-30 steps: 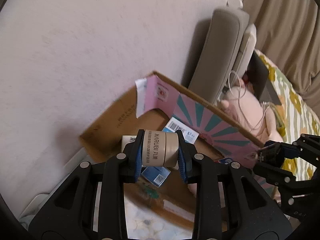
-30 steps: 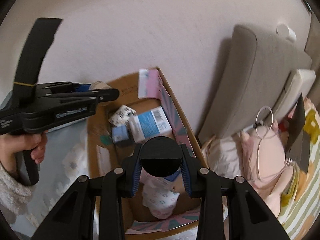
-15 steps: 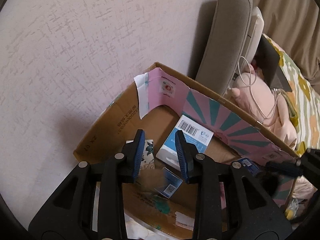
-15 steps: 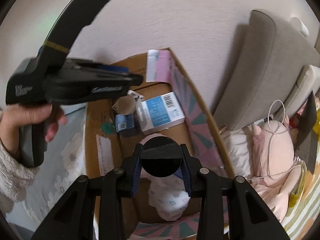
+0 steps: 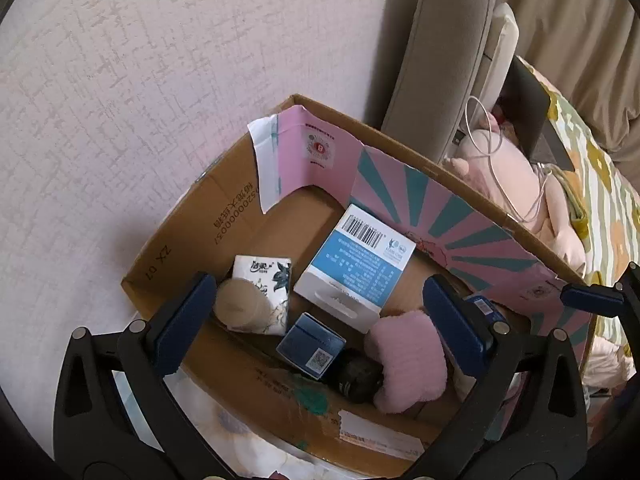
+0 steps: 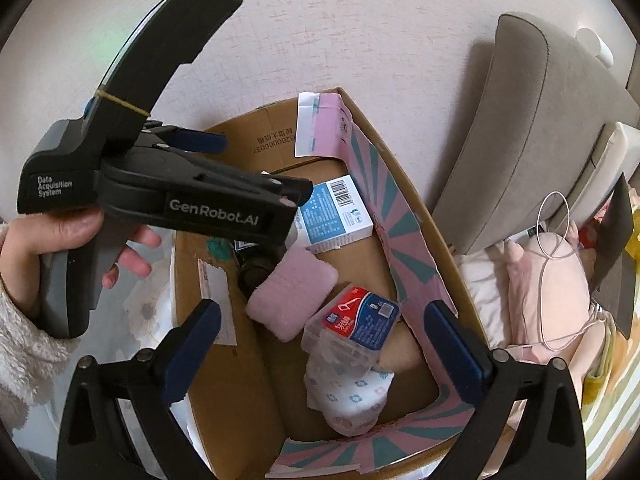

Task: Organize objects
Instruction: 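Open both tools to drop the jar and cap into the box, then withdraw both tools from the cardboard box back over the sheet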

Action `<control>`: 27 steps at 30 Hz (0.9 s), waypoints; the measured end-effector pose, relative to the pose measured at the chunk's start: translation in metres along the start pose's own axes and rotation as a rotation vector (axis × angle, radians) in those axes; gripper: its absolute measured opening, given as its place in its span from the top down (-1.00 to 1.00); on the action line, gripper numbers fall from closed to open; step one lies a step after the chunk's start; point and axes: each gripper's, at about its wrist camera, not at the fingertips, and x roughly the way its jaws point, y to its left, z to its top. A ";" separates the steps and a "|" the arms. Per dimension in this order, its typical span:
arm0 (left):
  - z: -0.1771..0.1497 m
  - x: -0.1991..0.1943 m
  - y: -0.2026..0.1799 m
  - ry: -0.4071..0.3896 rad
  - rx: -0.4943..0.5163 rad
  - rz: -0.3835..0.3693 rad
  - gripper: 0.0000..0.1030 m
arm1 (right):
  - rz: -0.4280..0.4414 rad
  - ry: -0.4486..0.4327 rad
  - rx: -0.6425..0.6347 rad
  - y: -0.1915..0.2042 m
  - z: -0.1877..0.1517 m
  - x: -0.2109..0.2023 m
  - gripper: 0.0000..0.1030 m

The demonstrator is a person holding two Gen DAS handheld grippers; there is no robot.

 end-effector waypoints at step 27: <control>-0.024 -0.137 0.028 -0.189 -0.184 0.072 -1.00 | -0.002 -0.088 -0.052 0.025 0.020 -0.051 -0.97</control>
